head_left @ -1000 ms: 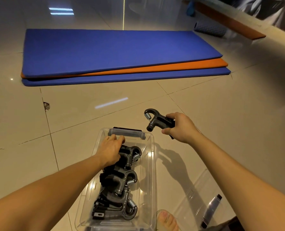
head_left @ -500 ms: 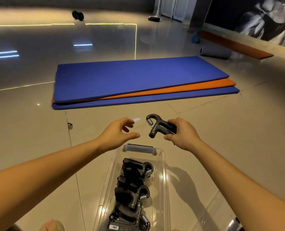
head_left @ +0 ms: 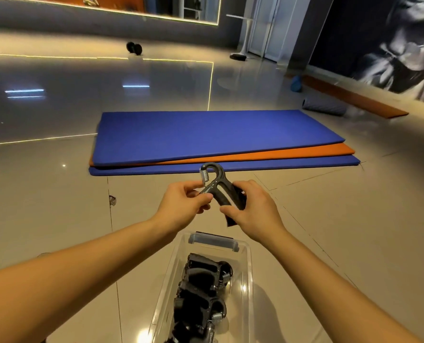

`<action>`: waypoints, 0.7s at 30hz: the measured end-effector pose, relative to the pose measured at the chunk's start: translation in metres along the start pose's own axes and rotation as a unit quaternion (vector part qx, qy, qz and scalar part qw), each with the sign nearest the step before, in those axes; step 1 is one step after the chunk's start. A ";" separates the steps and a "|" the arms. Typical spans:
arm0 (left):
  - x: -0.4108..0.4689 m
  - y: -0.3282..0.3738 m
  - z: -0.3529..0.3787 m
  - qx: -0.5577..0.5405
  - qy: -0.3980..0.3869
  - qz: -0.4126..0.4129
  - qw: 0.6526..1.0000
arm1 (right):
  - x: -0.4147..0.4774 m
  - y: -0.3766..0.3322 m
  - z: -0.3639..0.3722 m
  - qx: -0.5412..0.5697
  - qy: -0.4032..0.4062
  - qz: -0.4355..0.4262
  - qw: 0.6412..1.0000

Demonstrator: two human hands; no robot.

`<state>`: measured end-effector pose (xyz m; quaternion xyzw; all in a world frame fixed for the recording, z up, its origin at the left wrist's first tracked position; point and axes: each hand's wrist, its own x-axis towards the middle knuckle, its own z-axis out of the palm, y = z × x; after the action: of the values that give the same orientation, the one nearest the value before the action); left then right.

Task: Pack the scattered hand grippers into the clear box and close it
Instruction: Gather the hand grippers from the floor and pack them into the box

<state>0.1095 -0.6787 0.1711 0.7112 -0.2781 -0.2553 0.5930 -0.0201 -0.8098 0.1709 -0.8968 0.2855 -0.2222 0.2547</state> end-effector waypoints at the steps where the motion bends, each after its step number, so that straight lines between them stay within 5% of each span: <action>1: 0.001 0.000 -0.004 0.024 0.004 0.019 1.000 | 0.002 0.000 -0.002 0.012 -0.002 0.002 1.000; 6: -0.004 0.003 -0.017 0.214 -0.006 0.149 0.965 | 0.008 -0.003 -0.019 0.119 0.016 0.060 0.991; 15: -0.012 0.007 -0.022 0.459 -0.046 0.429 0.777 | 0.007 -0.010 -0.030 0.271 -0.081 0.249 0.926; 21: -0.009 0.005 -0.021 0.465 -0.042 0.473 0.747 | 0.008 -0.009 -0.030 0.306 -0.083 0.285 0.905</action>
<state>0.1171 -0.6586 0.1793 0.6647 -0.6881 0.1892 0.2210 -0.0269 -0.8178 0.2011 -0.6707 0.4246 -0.1409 0.5916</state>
